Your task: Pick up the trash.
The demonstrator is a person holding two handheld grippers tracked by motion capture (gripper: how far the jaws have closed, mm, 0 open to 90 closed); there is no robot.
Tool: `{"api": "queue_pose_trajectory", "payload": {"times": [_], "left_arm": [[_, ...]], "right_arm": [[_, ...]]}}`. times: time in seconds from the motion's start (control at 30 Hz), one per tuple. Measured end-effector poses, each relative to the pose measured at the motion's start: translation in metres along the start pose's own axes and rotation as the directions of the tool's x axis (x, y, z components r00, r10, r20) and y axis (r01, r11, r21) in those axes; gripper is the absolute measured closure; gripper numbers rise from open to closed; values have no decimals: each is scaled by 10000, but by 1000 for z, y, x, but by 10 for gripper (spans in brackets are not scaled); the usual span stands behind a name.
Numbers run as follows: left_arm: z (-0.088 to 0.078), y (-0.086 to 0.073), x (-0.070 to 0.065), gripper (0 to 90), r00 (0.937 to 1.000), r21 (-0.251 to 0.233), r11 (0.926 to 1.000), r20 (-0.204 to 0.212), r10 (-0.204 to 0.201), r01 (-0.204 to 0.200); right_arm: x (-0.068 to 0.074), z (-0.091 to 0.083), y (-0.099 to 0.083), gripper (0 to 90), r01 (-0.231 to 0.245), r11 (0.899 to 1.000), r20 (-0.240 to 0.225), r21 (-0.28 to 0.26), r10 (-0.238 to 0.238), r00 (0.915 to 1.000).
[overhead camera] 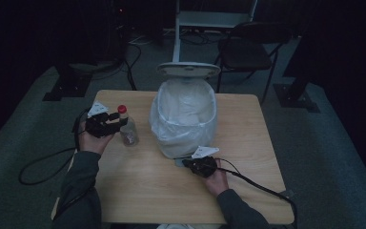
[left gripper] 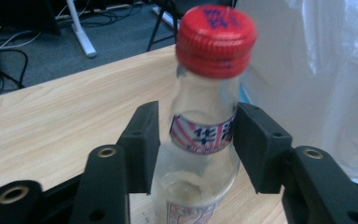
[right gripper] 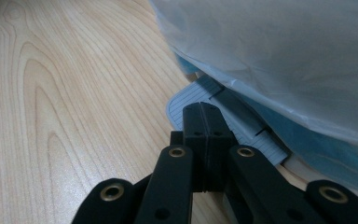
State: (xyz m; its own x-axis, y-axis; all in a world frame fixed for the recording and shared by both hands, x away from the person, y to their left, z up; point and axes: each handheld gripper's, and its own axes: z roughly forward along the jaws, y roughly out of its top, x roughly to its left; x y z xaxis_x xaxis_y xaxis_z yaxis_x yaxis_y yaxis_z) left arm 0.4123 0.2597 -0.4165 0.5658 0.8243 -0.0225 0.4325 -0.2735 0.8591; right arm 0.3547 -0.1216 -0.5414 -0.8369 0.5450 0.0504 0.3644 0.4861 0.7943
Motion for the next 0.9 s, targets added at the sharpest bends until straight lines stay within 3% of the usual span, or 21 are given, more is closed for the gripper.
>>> {"api": "queue_pose_trajectory", "payload": {"times": [0.23, 0.9], "left_arm": [[1, 9, -2, 543, 9998, -10, 9999, -151, 149, -149], [0, 17, -2, 596, 9999, -348, 9994, -116, -28, 24]], "right_arm": [[0, 0, 0, 900, -1, 10000, -2, -1, 1, 10000], [0, 0, 0, 900, -14, 10000, -3, -21, 14, 10000]]}}
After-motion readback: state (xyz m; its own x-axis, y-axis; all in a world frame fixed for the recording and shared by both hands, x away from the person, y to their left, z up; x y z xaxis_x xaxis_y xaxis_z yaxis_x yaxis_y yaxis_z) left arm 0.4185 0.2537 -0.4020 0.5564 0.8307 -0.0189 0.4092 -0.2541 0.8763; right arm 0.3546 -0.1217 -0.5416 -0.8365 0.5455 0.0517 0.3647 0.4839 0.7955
